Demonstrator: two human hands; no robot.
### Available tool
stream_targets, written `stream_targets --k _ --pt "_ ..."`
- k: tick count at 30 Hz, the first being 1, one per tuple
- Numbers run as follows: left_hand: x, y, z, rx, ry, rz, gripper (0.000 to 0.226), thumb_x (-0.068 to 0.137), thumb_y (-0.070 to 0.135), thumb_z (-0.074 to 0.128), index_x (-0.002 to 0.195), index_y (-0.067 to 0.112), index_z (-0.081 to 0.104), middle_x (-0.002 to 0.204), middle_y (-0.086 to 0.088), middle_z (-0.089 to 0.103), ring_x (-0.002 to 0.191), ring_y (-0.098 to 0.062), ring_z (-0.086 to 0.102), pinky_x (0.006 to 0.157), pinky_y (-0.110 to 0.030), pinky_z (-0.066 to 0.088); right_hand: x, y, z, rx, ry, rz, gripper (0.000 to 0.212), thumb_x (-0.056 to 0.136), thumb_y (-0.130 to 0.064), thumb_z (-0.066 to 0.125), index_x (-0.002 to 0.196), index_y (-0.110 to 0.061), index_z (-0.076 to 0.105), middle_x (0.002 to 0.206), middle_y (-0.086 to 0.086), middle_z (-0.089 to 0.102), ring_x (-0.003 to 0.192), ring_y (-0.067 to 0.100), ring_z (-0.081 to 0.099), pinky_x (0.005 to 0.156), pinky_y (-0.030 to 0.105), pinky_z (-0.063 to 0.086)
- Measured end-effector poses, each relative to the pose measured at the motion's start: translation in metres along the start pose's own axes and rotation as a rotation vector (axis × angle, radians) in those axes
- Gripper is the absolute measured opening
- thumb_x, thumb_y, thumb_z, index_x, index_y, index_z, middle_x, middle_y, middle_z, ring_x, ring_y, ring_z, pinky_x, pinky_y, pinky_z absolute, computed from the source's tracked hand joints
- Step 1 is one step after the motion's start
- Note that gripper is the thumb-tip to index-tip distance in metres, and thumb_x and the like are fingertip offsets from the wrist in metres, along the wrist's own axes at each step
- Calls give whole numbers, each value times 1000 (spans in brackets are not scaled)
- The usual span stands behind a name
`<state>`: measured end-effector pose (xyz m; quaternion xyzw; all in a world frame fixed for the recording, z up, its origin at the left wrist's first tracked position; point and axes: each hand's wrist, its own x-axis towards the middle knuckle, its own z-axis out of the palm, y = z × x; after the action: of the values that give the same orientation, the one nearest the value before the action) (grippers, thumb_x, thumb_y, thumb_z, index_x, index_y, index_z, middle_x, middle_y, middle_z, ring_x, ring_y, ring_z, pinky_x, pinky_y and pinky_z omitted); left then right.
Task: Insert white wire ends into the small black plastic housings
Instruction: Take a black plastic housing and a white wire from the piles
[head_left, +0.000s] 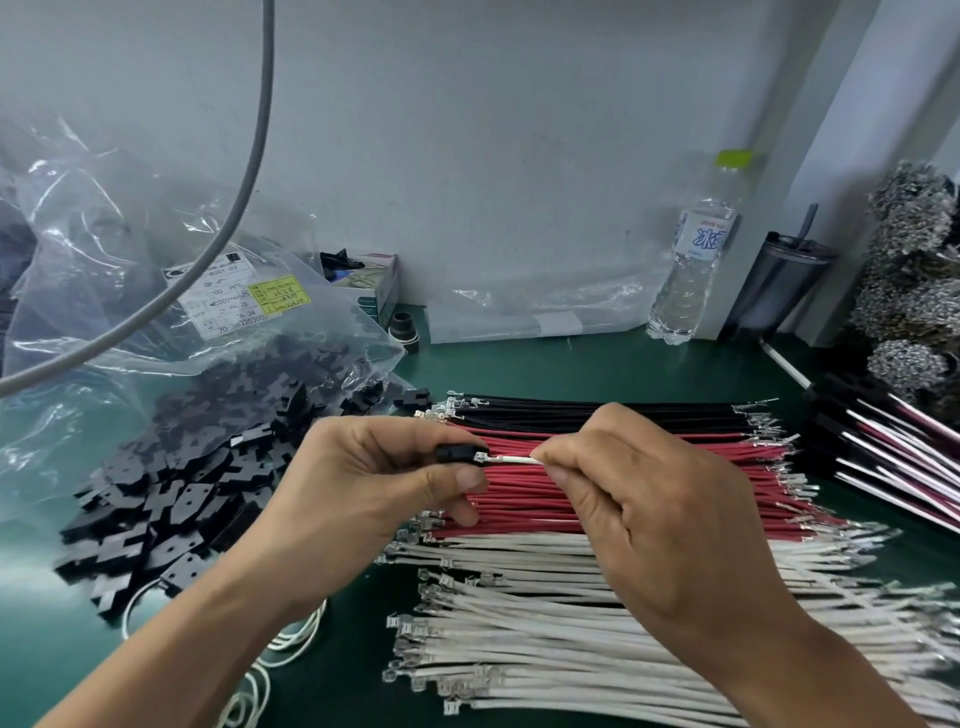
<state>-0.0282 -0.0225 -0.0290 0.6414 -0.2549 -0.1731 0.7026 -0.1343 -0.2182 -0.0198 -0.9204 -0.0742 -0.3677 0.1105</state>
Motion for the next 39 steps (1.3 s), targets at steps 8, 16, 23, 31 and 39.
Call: stream_targets --k 8,16,23,31,39 --pt "0 -4 0 99 -61 21 18 77 16 80 95 14 83 86 -17 79 71 -30 75 70 -29 62 -1 -5 7 41 10 4 13 96 -21 61 93 -18 73 81 -9 58 61 10 53 49 31 47" --pt "0 -6 4 129 -48 77 18 76 18 81 93 15 83 81 -18 77 67 -28 74 68 -28 61 -1 3 9 218 -13 106 13 95 -30 61 91 -24 72 82 -15 58 68 8 57 56 31 49" --pt "-3 -12 4 180 -78 89 11 81 14 80 91 15 83 79 -15 76 67 -26 72 71 -36 63 -4 -2 19 154 -9 24 27 98 -33 51 82 -19 67 79 -13 52 64 4 47 57 20 38" --pt "1 -9 0 76 -41 146 15 80 17 81 94 13 83 82 -19 76 69 -30 73 71 -38 64 2 10 11 -18 85 -55 24 101 -36 53 90 -22 69 87 -11 58 78 14 54 64 32 45" --pt "6 -8 -32 584 169 258 29 88 50 67 114 41 76 110 19 74 99 -4 70 81 -26 57 9 9 -5 -20 134 34 32 100 -31 48 105 -13 74 83 -7 55 62 13 50 49 31 45"
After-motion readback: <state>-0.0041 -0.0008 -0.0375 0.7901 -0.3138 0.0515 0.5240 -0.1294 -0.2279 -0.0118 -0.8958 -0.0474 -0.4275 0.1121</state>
